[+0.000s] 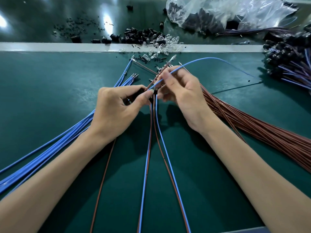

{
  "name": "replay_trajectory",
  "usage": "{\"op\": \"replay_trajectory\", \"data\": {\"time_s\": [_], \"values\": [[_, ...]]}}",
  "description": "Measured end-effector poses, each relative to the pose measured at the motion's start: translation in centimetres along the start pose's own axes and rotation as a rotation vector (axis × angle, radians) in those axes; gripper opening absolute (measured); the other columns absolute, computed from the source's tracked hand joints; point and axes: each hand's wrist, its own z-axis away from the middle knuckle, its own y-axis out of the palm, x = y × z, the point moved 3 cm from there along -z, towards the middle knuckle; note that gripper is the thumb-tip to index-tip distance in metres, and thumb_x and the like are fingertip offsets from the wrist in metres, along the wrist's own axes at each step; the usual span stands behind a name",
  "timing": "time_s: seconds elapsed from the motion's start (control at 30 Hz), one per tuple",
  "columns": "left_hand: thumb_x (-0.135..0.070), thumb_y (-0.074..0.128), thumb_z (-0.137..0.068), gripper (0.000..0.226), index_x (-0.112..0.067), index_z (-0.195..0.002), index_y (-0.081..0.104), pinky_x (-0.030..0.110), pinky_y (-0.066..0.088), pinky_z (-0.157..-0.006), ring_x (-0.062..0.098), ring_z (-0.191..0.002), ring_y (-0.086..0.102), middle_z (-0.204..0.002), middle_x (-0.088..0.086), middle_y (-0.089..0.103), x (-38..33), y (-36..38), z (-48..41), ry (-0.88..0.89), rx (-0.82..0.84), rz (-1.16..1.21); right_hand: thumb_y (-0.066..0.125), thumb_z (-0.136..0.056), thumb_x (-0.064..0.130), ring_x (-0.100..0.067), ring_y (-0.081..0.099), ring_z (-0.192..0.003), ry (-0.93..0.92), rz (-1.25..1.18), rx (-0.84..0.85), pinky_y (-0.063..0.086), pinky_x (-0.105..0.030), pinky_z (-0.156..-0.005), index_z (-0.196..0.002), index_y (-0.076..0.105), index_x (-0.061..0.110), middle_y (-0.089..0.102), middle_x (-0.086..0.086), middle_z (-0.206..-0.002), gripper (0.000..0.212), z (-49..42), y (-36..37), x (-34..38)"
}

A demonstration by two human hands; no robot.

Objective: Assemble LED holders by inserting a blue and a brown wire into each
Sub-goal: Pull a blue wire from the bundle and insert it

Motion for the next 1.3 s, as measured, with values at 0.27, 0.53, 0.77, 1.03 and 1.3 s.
{"op": "replay_trajectory", "data": {"time_s": [0.27, 0.53, 0.77, 1.03, 1.3], "values": [[-0.034, 0.061, -0.089, 0.008, -0.037, -0.082, 0.064, 0.037, 0.051, -0.062, 0.016, -0.059, 0.062, -0.075, -0.019, 0.069, 0.1, 0.1, -0.3, -0.12, 0.038, 0.092, 0.047, -0.097, 0.015, -0.011, 0.058, -0.053, -0.14, -0.135, -0.128, 0.048, -0.022, -0.055, -0.085, 0.053, 0.012, 0.067, 0.003, -0.067, 0.014, -0.3, -1.0, 0.9], [-0.034, 0.059, -0.083, 0.009, -0.033, -0.091, 0.063, 0.011, 0.049, -0.064, 0.001, -0.062, 0.059, -0.069, -0.019, 0.069, -0.2, 0.4, -0.3, -0.102, 0.097, 0.165, 0.049, -0.096, 0.013, -0.011, 0.059, -0.053, -0.146, -0.005, -0.071, 0.05, -0.024, -0.056, -0.088, 0.054, 0.013, 0.066, 0.004, -0.067, 0.01, -0.2, -0.6, 0.7], [-0.031, 0.061, -0.08, 0.015, -0.028, -0.095, 0.06, 0.007, 0.045, -0.061, -0.007, -0.059, 0.059, -0.071, -0.02, 0.067, -0.4, 0.6, -0.3, -0.147, 0.12, 0.225, 0.049, -0.096, 0.012, -0.012, 0.059, -0.054, -0.143, -0.014, -0.052, 0.051, -0.025, -0.058, -0.088, 0.054, 0.012, 0.066, 0.004, -0.067, 0.009, -0.1, -0.6, 0.7], [-0.036, 0.062, -0.075, 0.014, -0.026, -0.082, 0.057, 0.01, 0.042, -0.056, -0.008, -0.056, 0.056, -0.075, -0.008, 0.068, 0.1, 0.6, -0.3, -0.222, 0.121, 0.199, 0.049, -0.093, 0.014, -0.01, 0.06, -0.054, -0.125, -0.014, 0.006, 0.051, -0.023, -0.057, -0.087, 0.054, 0.011, 0.066, 0.005, -0.064, 0.009, 0.1, -0.2, 0.5], [-0.035, 0.065, -0.077, 0.022, -0.022, -0.094, 0.066, 0.025, 0.042, -0.063, 0.022, -0.069, 0.054, -0.082, 0.013, 0.065, 0.4, 0.4, -0.6, -0.136, 0.093, 0.083, 0.054, -0.093, 0.01, -0.009, 0.059, -0.054, -0.132, 0.072, -0.031, 0.052, -0.023, -0.058, -0.085, 0.059, 0.016, 0.066, 0.007, -0.064, 0.011, -0.2, -0.5, 0.3]]}}
